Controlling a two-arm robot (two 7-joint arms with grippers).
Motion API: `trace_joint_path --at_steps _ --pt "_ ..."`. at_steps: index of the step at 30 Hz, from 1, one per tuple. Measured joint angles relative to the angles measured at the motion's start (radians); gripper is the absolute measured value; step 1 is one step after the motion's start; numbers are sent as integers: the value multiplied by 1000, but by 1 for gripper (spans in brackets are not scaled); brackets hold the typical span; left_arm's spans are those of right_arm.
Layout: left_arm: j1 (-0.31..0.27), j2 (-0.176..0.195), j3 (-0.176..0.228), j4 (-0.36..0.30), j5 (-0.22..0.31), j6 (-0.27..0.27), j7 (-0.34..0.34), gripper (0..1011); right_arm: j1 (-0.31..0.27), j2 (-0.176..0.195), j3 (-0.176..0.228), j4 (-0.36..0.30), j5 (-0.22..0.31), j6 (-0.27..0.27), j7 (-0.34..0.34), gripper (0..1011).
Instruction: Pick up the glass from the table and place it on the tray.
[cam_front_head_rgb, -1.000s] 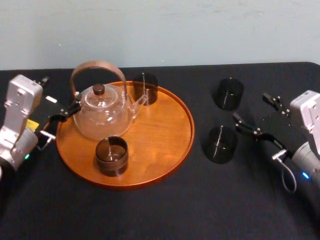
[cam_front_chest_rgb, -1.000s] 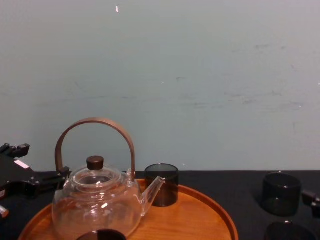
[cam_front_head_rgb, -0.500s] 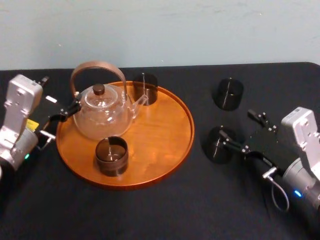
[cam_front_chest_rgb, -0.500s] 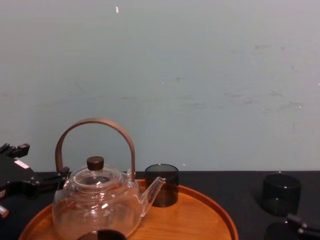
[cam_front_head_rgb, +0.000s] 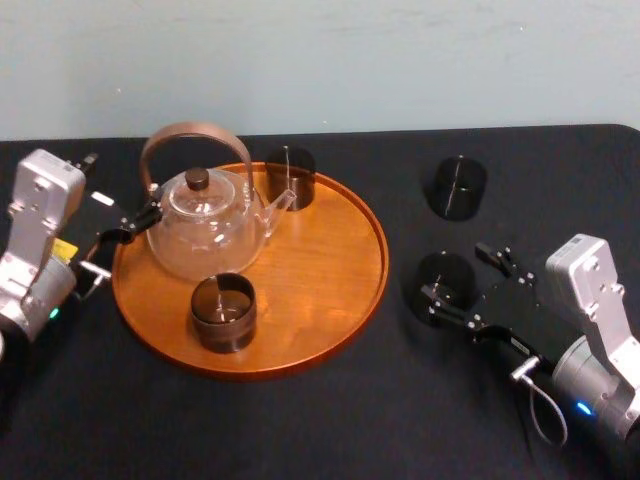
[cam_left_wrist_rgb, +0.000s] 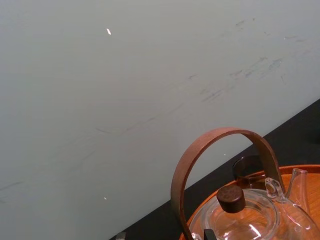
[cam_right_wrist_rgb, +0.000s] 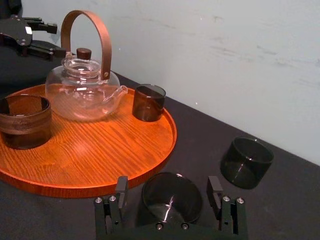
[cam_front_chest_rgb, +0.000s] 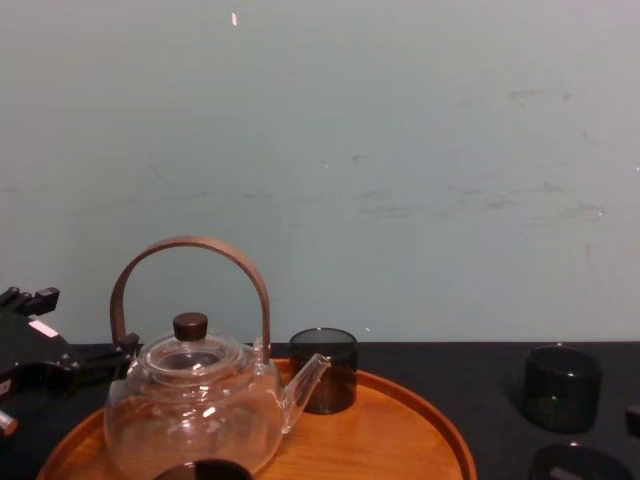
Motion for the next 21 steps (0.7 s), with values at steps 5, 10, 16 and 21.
trace_joint_path --at_steps 5,10,16,21 --pt "0 0 0 0 0 0 0 1010 -7 -11 9 6 -3 12 3 1002" --pt "0 0 0 0 0 0 0 1010 -11 -23 18 12 -7 22 15 1002" --pt "0 0 0 0 0 0 0 1010 -13 -35 26 20 -13 28 25 1002" --pt "0 0 0 0 0 0 0 1010 -18 -45 36 22 -19 31 35 1002"
